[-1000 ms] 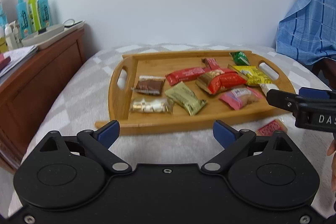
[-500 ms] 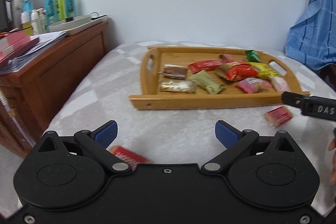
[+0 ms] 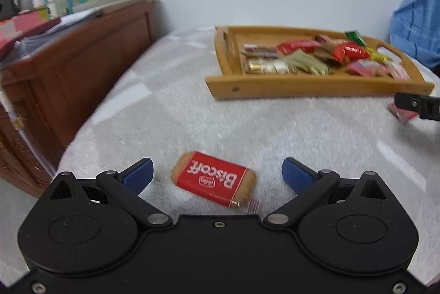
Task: Organize snacks
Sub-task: 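Grasp the red Biscoff cookie packet on the blanket with the left tool, then carry the Biscoff packet toward the tray while the right tool grasps a small red packet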
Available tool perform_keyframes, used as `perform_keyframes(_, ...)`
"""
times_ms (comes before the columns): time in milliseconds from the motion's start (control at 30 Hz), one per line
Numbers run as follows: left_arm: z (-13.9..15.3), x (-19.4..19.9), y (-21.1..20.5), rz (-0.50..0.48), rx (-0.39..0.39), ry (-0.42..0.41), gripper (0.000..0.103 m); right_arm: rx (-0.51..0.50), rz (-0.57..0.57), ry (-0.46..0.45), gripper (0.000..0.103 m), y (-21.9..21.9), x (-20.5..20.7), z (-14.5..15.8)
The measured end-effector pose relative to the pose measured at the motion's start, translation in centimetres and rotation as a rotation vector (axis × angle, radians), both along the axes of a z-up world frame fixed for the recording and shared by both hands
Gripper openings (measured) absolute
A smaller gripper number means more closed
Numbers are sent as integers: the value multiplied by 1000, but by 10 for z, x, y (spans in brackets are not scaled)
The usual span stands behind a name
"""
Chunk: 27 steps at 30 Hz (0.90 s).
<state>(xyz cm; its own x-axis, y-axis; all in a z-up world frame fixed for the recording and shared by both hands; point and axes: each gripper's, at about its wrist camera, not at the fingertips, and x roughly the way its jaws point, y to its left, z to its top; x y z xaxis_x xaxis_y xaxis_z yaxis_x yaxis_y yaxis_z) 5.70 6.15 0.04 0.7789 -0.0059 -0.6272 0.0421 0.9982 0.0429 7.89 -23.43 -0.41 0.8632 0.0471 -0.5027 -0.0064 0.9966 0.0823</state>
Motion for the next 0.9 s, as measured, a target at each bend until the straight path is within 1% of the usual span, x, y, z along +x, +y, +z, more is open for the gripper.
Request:
perform_keyframes(100, -1, 3, 5, -26, -43, 8, 98, -15, 12, 4, 103, 4, 3, -6)
perform_keyframes(167, -1, 6, 7, -34, -75, 22, 92, -27, 25, 16, 103, 7, 6, -9)
perform_keyframes(200, 0, 6, 8, -37, -78, 24, 90, -33, 27, 16, 103, 9, 6, -9)
perform_keyframes(267, 3, 4, 6, -50, -75, 21, 78, -32, 25, 16, 102, 9, 6, -10)
perform_keyframes(300, 4, 3, 4, -61, -75, 18, 74, -26, 24, 19, 102, 8, 7, -10)
perform_keyframes(333, 5, 2, 2, -67, -72, 9, 66, -21, 23, 20, 102, 7, 7, -11)
perform_keyframes(367, 6, 1, -1, -66, -66, -2, 61, -17, 24, 21, 102, 6, 7, -11)
perform_keyframes(467, 6, -1, -8, -55, -57, -21, 60, -24, 27, 24, 103, 7, 8, -11)
perform_keyframes(533, 7, -1, -10, -62, -73, -24, 60, -32, 28, 24, 102, 7, 8, -12)
perform_keyframes(700, 9, -3, -13, -77, -97, -26, 60, -23, 27, 14, 94, 6, 5, -10)
perform_keyframes(767, 11, -1, -15, -93, -107, -21, 60, -17, 27, 6, 89, 5, 3, -9)
perform_keyframes(833, 14, 5, -20, -117, -101, -20, 60, -12, 31, 1, 87, 6, 3, -9)
perform_keyframes(900, 20, 10, -25, -133, -91, -38, 60, -21, 31, -1, 84, 8, 2, -8)
